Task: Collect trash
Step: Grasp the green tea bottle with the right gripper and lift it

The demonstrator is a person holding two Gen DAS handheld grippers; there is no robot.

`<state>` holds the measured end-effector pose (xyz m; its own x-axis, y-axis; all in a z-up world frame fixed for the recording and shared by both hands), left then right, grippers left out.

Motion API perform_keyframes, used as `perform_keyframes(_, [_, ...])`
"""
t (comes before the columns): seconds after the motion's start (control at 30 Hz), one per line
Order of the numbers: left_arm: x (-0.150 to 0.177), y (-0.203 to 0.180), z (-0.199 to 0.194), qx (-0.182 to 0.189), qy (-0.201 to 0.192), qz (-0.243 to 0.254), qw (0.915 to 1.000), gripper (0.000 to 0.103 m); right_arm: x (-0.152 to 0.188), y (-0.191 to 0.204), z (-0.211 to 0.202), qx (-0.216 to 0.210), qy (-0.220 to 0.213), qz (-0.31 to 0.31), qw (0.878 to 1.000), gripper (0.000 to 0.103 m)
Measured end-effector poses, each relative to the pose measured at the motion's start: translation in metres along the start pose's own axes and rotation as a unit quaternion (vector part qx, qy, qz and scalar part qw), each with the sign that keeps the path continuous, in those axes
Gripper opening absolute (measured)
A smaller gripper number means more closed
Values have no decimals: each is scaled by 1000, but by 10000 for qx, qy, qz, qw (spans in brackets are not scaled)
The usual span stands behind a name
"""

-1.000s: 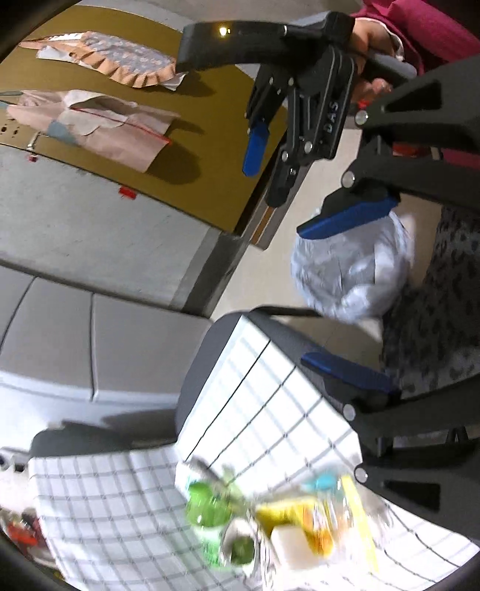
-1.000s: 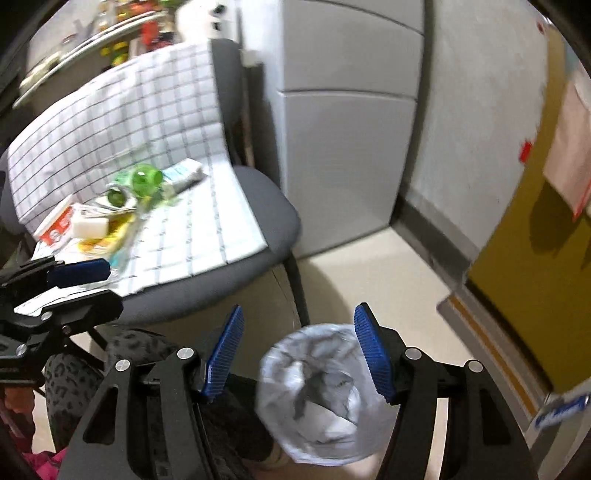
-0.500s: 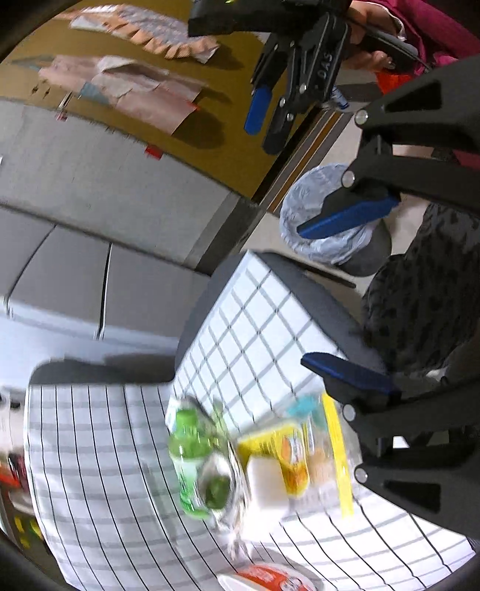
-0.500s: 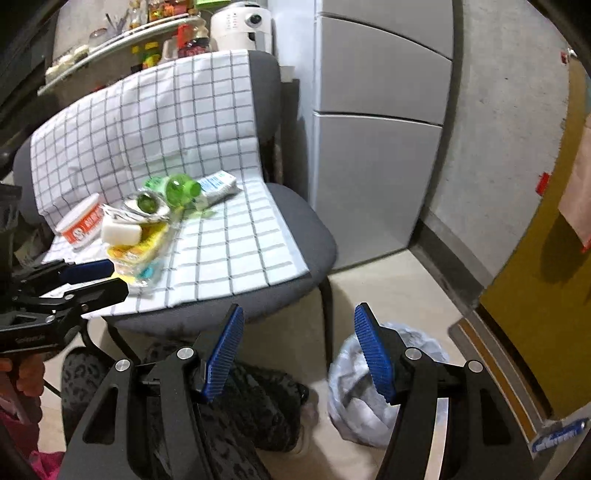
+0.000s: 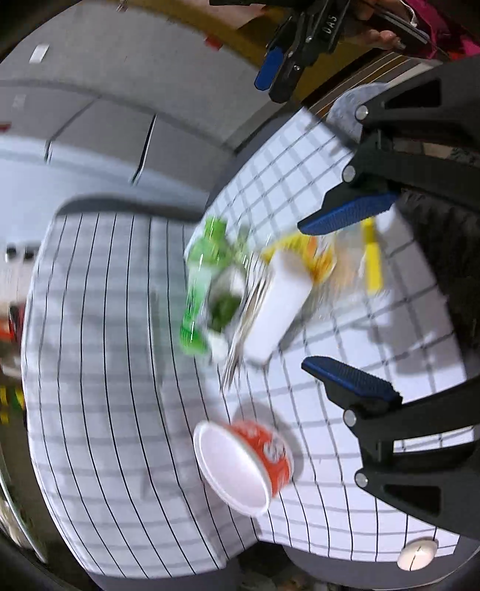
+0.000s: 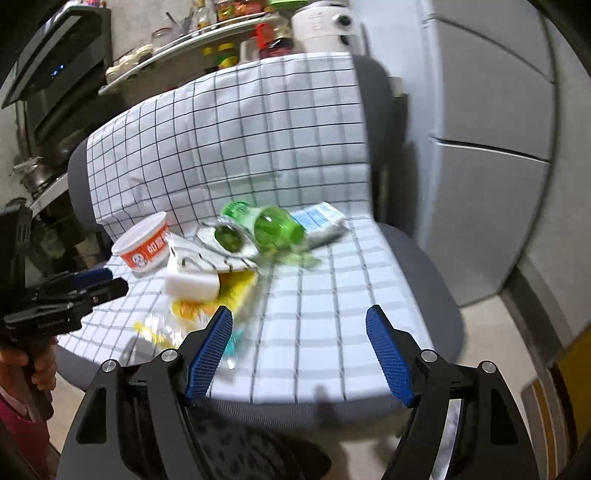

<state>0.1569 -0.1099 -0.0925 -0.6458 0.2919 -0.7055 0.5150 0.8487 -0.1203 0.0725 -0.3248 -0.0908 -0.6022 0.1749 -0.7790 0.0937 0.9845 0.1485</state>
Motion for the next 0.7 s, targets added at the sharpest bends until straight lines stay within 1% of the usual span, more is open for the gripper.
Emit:
perform_keyframes(0.1, [-15,15,14,-216,-41,-195,9996,66,-23,1,36,-91,28,-130,9999,75])
perform_keyframes(0.2, [-31,28,28,-372,-75,-343,9987,66,-45,3,79,-259,148,-240,9993,76])
perform_keyframes(0.33, [-54,48,48,-513,-93,-527,9973,66,-72,8,125,-447,220,-286,9984,76])
perform_keyframes(0.4, [-63,55,56,-571,-104,-551,9968,66,-85,11,144,-508,244,-296,9980,76])
perform_keyframes(0.5, [-72,61,68,-642,-81,-516,9966,66,-105,20,178,-697,404,-344,9961,76])
perform_keyframes(0.7, [-74,75,90,-668,44,-555,9962,66,-116,35,230,-908,917,-834,9881,76])
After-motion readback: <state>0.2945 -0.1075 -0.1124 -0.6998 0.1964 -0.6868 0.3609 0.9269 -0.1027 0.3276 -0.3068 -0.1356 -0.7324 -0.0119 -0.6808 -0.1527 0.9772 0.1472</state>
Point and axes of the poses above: each gripper's, at about its wrist camera, not at the fingertips, and z roughly the way its jaws point, y to its left, x to its underside, the point moved 5 cm from there along z, roughly the way its jaws point
